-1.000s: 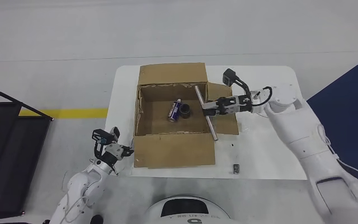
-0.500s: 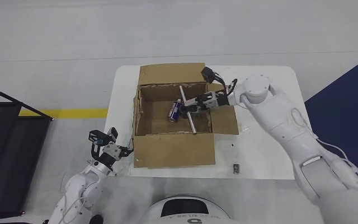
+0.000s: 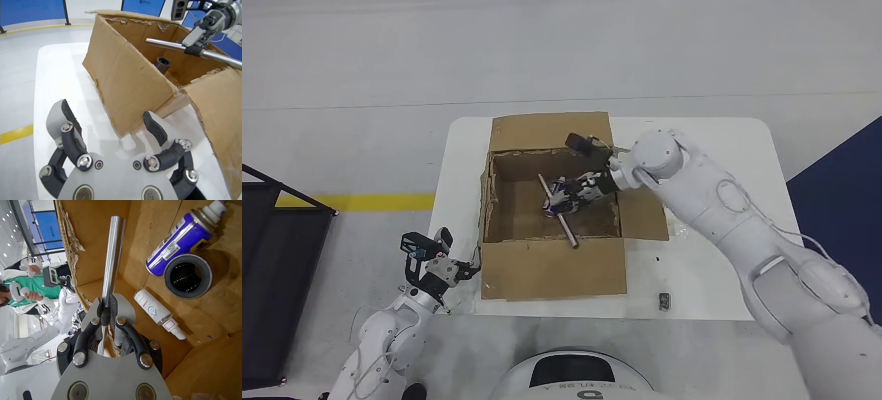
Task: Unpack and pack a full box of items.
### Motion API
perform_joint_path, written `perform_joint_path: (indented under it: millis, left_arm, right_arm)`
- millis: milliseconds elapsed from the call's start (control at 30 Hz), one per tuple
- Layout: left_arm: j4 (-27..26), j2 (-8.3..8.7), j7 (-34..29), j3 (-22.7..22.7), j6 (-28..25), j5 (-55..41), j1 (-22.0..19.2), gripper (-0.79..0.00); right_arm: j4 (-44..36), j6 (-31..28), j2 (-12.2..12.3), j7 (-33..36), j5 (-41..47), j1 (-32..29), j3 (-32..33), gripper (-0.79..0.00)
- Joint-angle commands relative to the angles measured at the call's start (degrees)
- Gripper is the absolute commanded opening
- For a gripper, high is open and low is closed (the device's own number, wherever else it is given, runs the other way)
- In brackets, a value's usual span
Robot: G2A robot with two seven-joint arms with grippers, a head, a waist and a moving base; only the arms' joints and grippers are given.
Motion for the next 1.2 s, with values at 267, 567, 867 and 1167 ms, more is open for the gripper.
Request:
perform_joint_path:
  millis: [267, 567, 867, 1167]
  left_arm:
    - [0.0, 0.0, 0.0, 0.0, 0.0, 0.0, 0.0, 0.0]
    - [0.0, 0.0, 0.0, 0.0, 0.0, 0.0, 0.0, 0.0]
    - [0.0, 0.0, 0.0, 0.0, 0.0, 0.0, 0.0, 0.0]
    - [0.0, 0.0, 0.0, 0.0, 0.0, 0.0, 0.0, 0.0]
  right_arm:
    - [5.22, 1.24, -2.99, 1.55, -0.22, 2.34, -1.98, -0.397]
    - [7.38, -2.65, -3.4, 5.58, 0.45, 3.99, -0.22, -0.425]
    - [1.61, -14.57, 6.06, 19.86, 3.18, -0.75, 16.48, -0.413]
    - [-12.81, -14.09, 16.48, 20.22, 0.88, -16.55, 36.91, 0.0]
